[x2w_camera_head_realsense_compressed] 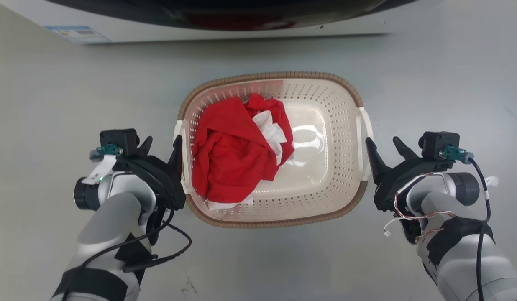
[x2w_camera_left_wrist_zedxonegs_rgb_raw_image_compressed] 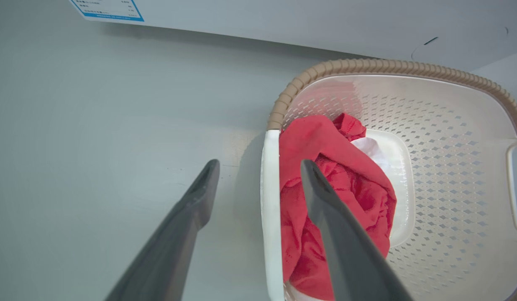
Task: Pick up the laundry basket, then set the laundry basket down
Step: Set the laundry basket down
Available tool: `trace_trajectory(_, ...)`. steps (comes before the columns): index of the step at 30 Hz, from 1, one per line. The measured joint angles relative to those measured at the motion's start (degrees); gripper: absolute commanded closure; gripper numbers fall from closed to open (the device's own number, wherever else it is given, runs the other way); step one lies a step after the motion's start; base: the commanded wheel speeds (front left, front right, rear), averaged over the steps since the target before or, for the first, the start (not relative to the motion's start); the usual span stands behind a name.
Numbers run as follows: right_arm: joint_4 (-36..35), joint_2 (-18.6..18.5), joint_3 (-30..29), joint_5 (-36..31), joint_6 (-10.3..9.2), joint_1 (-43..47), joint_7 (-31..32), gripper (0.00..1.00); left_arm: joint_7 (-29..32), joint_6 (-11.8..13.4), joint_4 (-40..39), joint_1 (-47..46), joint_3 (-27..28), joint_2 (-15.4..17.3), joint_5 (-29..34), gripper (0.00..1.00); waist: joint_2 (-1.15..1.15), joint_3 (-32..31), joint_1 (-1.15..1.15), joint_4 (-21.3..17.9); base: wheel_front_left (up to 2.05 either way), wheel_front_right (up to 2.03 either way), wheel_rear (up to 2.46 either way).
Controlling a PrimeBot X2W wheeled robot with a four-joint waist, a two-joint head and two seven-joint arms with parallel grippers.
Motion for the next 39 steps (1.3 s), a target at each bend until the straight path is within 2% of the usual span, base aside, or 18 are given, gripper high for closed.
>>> trace_trajectory(13,-1.44,-0.18,-0.76,0.53,0.4,6.32,-1.93,0.0,-3.33,-0.07,-0.04,6.02,-2.09,0.58,1.77,0.0,0.0,-11.09,-0.01,-0.93,0.0,0.0,0.0)
trace_trajectory(27,-5.86,-0.48,-2.45,0.51,0.38,14.21,-1.99,0.0,-3.88,0.02,-3.88,12.74,-3.47,1.55,4.5,0.0,-0.01,-22.14,-0.01,-1.7,0.0,0.0,0.0)
trace_trajectory(33,-8.5,-1.21,-3.37,0.26,-0.22,18.33,-2.0,0.0,-3.88,1.16,-7.86,17.27,-3.1,1.89,5.09,0.0,-0.01,-27.29,-0.02,-1.88,0.0,0.0,0.0)
trace_trajectory(39,-11.93,-2.03,-4.14,-0.89,-1.76,23.25,-2.0,0.0,-3.88,3.14,-12.44,22.21,-2.63,2.05,6.71,0.0,-0.01,-32.46,-0.01,-1.99,0.0,0.0,0.0)
